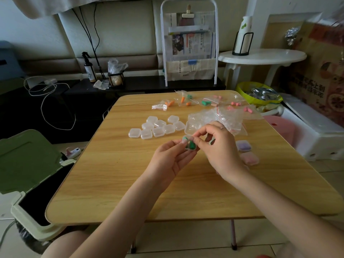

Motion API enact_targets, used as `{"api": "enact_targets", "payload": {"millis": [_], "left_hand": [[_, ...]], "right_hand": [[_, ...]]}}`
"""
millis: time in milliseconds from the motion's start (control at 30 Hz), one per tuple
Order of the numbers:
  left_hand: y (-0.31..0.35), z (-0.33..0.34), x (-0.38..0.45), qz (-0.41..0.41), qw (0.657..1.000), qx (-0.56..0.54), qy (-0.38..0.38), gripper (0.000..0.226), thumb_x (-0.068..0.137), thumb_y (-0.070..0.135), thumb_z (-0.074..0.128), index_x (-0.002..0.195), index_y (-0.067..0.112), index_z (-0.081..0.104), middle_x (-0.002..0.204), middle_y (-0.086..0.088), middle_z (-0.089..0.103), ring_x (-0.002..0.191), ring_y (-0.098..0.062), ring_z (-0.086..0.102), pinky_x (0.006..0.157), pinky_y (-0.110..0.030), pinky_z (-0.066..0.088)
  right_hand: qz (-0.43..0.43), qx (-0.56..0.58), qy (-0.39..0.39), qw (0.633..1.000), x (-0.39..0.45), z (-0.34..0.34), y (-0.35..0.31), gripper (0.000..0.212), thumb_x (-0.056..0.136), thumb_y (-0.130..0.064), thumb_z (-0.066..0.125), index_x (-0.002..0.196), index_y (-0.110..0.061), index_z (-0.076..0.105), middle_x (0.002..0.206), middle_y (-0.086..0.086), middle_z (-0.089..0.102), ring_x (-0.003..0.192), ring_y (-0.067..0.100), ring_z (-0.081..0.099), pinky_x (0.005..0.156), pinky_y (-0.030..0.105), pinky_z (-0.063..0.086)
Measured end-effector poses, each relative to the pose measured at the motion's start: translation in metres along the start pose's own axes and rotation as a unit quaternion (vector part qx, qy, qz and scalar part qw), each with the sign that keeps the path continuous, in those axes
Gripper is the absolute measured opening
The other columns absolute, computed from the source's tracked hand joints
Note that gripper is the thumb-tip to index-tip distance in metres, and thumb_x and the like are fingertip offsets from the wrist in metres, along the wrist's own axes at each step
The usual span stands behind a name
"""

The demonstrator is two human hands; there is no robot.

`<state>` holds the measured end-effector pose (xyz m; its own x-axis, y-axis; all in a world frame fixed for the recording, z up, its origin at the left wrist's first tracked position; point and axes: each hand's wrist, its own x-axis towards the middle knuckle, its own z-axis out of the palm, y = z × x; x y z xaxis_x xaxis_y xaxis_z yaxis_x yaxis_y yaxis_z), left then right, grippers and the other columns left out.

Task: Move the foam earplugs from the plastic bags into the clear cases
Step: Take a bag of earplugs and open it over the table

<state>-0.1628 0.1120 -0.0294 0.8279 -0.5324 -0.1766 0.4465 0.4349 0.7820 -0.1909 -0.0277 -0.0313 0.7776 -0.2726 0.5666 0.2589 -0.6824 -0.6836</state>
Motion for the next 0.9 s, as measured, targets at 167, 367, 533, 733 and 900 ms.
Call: {"api": "enact_targets", "payload": {"millis": [167,367,533,733,900], "left_hand": [[0.001,0.001,-0.001,-0.008,1.000,-0.001,0.013,0.015,0.095,0.004,0.050,0.107,-0.004,0.051,0.107,-0.030,0.065,0.102,-0.030,0.067,0.083,-0.030,0.055],[0.001,-0.001,-0.001,-0.021,0.999,0.011,0.021,0.032,0.096,0.012,0.051,0.114,-0.014,0.050,0.108,-0.030,0.065,0.101,-0.030,0.068,0.085,-0.031,0.055],[0.005,-0.003,0.000,-0.043,0.999,-0.017,0.018,0.041,0.100,0.026,0.039,0.103,-0.008,0.060,0.100,-0.025,0.069,0.090,-0.025,0.070,0.076,-0.026,0.059],[0.004,0.001,-0.001,-0.043,0.999,-0.007,0.003,0.039,0.101,0.026,0.038,0.092,-0.002,0.063,0.087,-0.018,0.073,0.079,-0.021,0.072,0.075,-0.028,0.059],[0.002,0.004,0.000,-0.039,0.999,0.010,-0.018,0.031,0.099,0.021,0.043,0.099,-0.004,0.059,0.093,-0.019,0.072,0.083,-0.025,0.072,0.078,-0.032,0.059]], "right_hand": [[-0.024,0.011,0.049,0.998,0.004,-0.004,0.003,0.006,0.093,-0.012,0.059,0.097,-0.014,0.064,0.089,-0.004,0.057,0.075,0.005,0.051,0.066,0.008,0.040],[0.014,0.072,-0.115,0.991,0.007,-0.014,0.000,0.036,0.098,-0.024,0.048,0.134,-0.024,0.050,0.112,-0.012,0.058,0.106,-0.010,0.050,0.083,0.002,0.038],[-0.109,-0.080,-0.197,0.971,0.002,-0.019,-0.004,0.049,0.087,-0.030,0.065,0.134,-0.026,0.052,0.111,-0.013,0.052,0.103,0.000,0.047,0.088,0.009,0.037],[-0.128,-0.103,-0.112,0.980,-0.002,-0.011,0.000,0.033,0.082,-0.015,0.072,0.114,-0.013,0.065,0.110,-0.001,0.057,0.098,0.008,0.050,0.088,0.016,0.040],[-0.133,-0.129,-0.091,0.978,-0.001,-0.011,0.006,0.029,0.083,-0.008,0.069,0.111,-0.012,0.066,0.106,0.002,0.062,0.096,0.016,0.057,0.083,0.019,0.042]]}}
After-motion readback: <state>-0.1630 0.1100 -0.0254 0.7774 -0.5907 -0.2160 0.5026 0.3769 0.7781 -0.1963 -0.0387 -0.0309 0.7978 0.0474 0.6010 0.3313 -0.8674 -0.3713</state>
